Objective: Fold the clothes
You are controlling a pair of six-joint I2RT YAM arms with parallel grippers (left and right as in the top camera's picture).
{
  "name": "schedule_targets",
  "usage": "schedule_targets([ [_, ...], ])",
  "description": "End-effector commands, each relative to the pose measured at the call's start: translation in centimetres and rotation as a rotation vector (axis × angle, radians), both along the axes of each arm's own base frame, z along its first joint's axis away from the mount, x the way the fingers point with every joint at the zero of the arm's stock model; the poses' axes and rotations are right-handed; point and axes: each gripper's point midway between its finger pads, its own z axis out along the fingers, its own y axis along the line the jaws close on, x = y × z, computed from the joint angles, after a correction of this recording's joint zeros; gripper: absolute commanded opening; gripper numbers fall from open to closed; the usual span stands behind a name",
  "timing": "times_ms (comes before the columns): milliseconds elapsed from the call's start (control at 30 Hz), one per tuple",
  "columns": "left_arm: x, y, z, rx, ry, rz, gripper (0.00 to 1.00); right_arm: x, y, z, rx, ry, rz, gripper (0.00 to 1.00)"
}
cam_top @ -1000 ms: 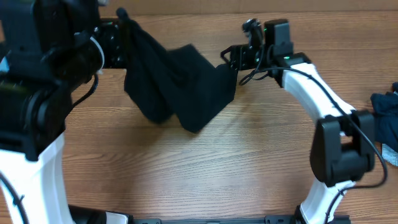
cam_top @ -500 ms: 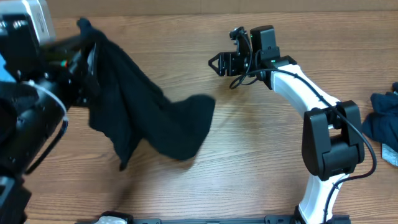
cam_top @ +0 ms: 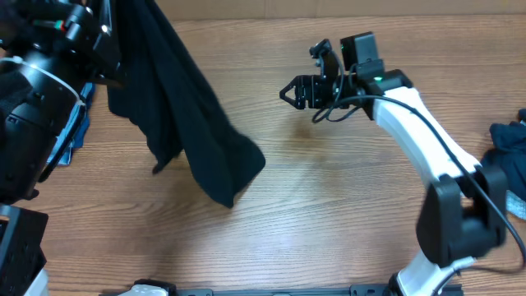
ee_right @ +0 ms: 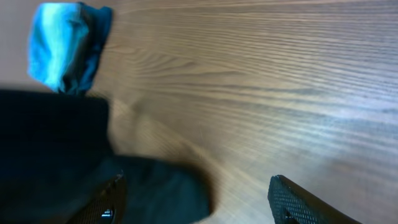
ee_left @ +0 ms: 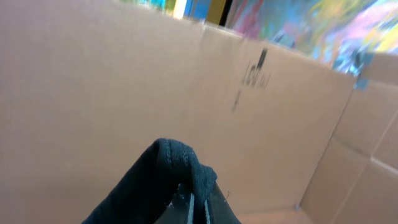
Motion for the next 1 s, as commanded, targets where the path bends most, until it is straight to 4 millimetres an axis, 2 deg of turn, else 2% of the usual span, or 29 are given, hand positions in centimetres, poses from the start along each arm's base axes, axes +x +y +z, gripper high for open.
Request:
schedule_targets([
  [0,-1.4,0.2,2.6,-0.058,-0.088,-0.008,0.04,-2.7,1.8,4.1,0.021,-0.057,0.065,0.77],
  [267,-0.5,0.1,4.9,-0.082,-0.186,-0.006,0.04,-9.0,7.8,8.1,0.03,-0.151,0.246,0.76],
  [367,0.0,0.1,5.1,-0.084,-0.195,-0.002,0.04,-10.3,8.6,9.0,-0.017,-0.203,0.25,0.75],
  [567,0.7,1.8,5.3,-0.079,-0.208,0.107,0.04,-14.0,10.0,11.9,-0.037,-0.311,0.314,0.75],
  [733,1.1,3.1,5.2,-0.069,-0.207,0.189,0.04,-17.2,10.8,12.2,-0.049,-0.298,0.371,0.77],
  [767,1.2,3.3,5.3,-0.066,-0.212,0.202,0.04,-18.1,11.4,12.1,-0.046,-0.296,0.399,0.87],
  [833,1.5,3.4,5.3,-0.07,-0.216,0.215,0.04,-19.0,12.2,12.1,-0.049,-0.307,0.423,0.91],
  [967,2.2,3.8,5.8,-0.084,-0.24,0.241,0.04,-18.8,12.5,11.6,-0.136,-0.356,0.366,0.96],
])
